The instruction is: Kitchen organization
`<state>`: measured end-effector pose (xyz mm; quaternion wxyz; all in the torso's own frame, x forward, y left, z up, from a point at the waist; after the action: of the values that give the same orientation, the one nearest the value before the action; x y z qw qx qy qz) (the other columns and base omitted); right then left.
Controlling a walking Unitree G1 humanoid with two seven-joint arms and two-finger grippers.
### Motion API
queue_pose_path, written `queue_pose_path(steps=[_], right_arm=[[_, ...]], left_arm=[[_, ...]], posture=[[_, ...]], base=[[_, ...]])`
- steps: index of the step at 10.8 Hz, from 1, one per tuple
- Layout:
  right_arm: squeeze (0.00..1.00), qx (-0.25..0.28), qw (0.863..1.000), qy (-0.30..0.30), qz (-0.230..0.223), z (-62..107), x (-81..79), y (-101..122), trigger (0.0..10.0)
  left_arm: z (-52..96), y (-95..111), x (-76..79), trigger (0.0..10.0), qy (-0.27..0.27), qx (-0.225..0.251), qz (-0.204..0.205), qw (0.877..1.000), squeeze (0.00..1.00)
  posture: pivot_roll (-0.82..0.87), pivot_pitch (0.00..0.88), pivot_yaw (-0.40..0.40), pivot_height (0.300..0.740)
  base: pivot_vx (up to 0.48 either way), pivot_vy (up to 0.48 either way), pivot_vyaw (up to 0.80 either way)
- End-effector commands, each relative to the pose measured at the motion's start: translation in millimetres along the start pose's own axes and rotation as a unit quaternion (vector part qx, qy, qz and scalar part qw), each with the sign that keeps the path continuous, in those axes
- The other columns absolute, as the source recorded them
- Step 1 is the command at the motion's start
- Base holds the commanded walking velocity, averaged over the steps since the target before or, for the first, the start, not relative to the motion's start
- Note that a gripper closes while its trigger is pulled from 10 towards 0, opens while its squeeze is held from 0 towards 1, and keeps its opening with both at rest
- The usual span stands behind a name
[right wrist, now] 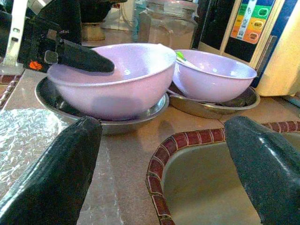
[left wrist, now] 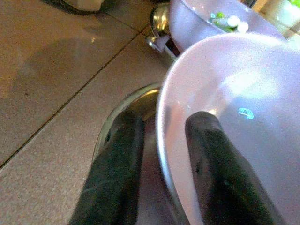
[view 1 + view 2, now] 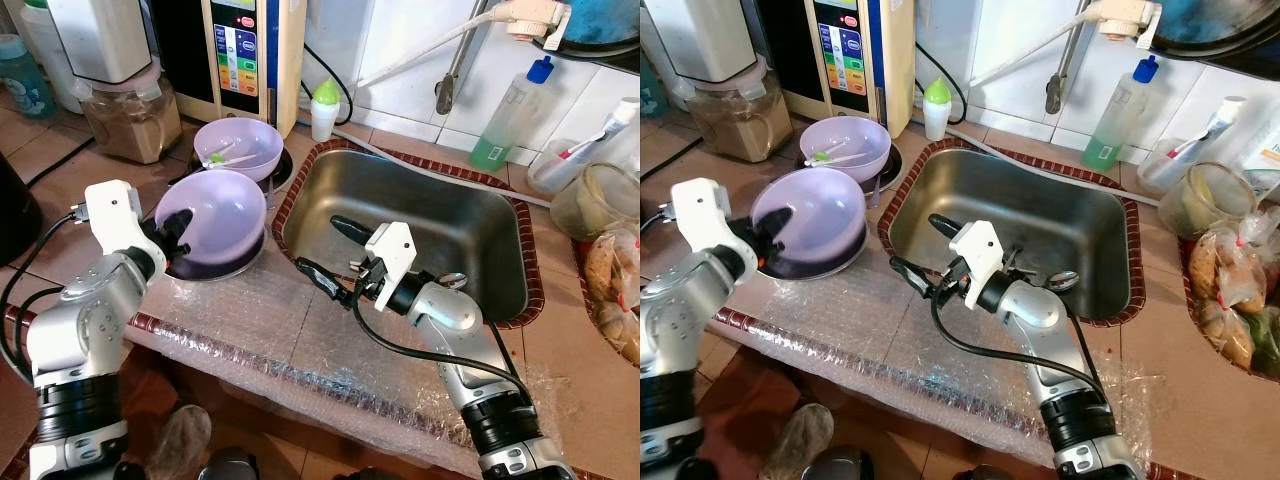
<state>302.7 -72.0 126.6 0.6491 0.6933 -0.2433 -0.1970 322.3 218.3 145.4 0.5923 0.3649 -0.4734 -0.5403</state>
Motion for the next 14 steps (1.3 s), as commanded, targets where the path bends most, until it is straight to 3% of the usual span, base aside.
queue_pose_path(steps=[1,6,7,10,11,12,14], right_arm=[[0.0,-0.003,1.0,0.002,0.007,0.0,2.2,1,10.0],[0.0,-0.003,1.0,-0.007,0.008,0.2,8.6,3,10.0],[0.0,0.008,1.0,-0.023,-0.014,0.7,13.4,4,10.0],[0.0,0.054,0.991,-0.069,-0.105,-2.1,25.5,15,10.0],[0.0,0.069,0.987,-0.074,-0.125,-3.6,27.4,20,10.0],[0.0,0.112,0.974,-0.069,-0.185,-7.7,28.9,38,10.0],[0.0,0.131,0.958,-0.042,-0.251,-12.6,26.6,48,10.0]], left_arm=[[0.7,4,0.9,0.0,-0.001,0.006,-0.021,1.0,0.0],[1.2,3,3.2,0.0,-0.016,0.033,-0.054,0.998,0.0],[2.8,10,8.2,0.0,-0.028,0.084,-0.04,0.995,0.0],[6.2,17,17.0,0.0,-0.035,0.141,-0.054,0.988,0.0],[6.7,18,21.6,0.0,-0.038,0.155,-0.081,0.984,0.0],[5.3,20,29.5,0.0,-0.04,0.172,-0.121,0.977,0.0],[2.5,21,47.1,0.0,-0.059,0.19,-0.154,0.968,0.0]], posture=[[0.04,0.0,-0.049,0.74],[0.04,0.0,-0.053,0.74],[0.04,0.0,-0.054,0.74],[0.04,0.0,-0.052,0.74],[0.04,0.0,-0.053,0.74],[0.03,0.0,-0.052,0.74],[0.03,0.0,-0.05,0.74]], base=[[0.0,0.0,0.0],[0.0,0.0,0.0],[0.0,0.0,0.0],[0.0,0.0,0.0],[0.0,0.0,0.0],[0.0,0.0,0.0],[0.0,0.0,0.0]])
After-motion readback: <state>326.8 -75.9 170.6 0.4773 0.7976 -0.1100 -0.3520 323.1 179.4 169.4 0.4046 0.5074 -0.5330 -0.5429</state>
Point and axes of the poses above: a point about 5 cm out from each wrist's last joint towards the gripper, its own z axis pointing back from the gripper into the wrist, its own y axis along the axis of the wrist's last joint, x = y × z, the point moved 2 cm from there along -z, pointing out of the wrist towards the gripper, and after that the axes turned 5 degrees about -z, right-handed, at the moved point
